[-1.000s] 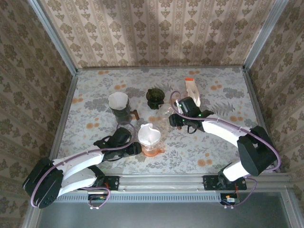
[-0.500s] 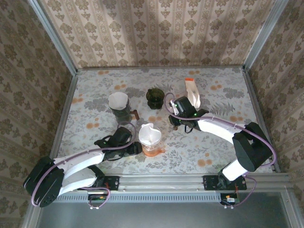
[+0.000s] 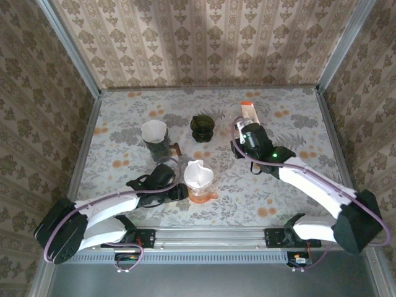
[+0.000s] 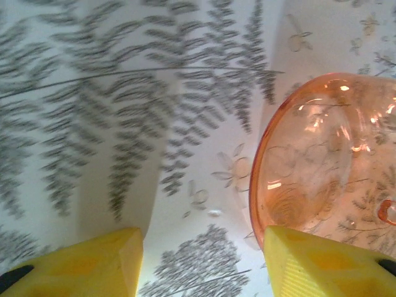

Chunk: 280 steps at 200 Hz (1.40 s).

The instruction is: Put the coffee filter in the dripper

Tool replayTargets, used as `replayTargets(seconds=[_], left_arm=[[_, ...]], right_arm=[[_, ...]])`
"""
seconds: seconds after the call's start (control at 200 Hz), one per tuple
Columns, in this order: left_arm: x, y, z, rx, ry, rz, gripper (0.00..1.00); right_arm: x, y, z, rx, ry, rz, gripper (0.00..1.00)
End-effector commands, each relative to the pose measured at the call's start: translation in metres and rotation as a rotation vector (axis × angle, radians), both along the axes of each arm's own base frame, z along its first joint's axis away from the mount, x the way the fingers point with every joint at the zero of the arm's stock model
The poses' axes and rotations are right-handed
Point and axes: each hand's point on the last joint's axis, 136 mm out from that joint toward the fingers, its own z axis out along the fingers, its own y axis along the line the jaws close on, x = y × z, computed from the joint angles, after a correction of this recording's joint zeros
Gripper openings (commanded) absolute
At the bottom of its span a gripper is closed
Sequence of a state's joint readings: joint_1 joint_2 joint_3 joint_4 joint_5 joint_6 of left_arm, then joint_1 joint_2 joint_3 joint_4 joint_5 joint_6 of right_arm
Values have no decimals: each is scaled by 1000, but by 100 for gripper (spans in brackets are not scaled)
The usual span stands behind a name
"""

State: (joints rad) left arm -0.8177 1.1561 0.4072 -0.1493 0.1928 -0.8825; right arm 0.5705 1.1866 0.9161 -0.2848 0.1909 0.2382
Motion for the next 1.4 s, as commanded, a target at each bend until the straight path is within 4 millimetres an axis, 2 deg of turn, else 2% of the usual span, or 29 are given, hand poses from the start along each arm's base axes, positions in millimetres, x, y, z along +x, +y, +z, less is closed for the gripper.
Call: replayTargets(seconds=[0.0, 0.135, 0.235, 0.53, 0.635, 0.725, 0.815, 0.945, 1.135, 1.305, 1.395], left_arm=[[16, -37, 27, -106, -88, -66, 57], [21, -63, 28, -117, -90, -105, 57], [26, -89, 30, -129, -93, -144, 57], [38, -163, 25, -164, -75, -238, 56], [43, -190, 31, -191, -81, -273, 56], [45, -205, 30, -195, -78, -295, 56], [49, -211, 31, -202, -75, -295, 57], [54, -204, 40, -199, -100, -280, 58], [54, -158, 79, -208, -186, -223, 61], [33, -108, 117, -181, -294, -185, 66], [23, -75, 137, -163, -365, -142, 70]], right_arm=[[-2, -12, 56, 53, -95, -61, 0], [-13, -17, 91, 98, -135, -58, 0], [-20, -21, 108, 120, -159, -58, 0], [-37, -35, 126, 140, -194, -72, 0], [-43, -41, 130, 140, -204, -78, 0], [-47, -45, 133, 143, -210, -85, 0], [-50, -47, 135, 148, -214, -87, 0], [-51, -45, 138, 162, -216, -78, 0], [-52, -27, 139, 203, -198, -1, 0], [-58, 15, 131, 193, -171, 114, 0], [-66, 44, 117, 148, -145, 179, 0]])
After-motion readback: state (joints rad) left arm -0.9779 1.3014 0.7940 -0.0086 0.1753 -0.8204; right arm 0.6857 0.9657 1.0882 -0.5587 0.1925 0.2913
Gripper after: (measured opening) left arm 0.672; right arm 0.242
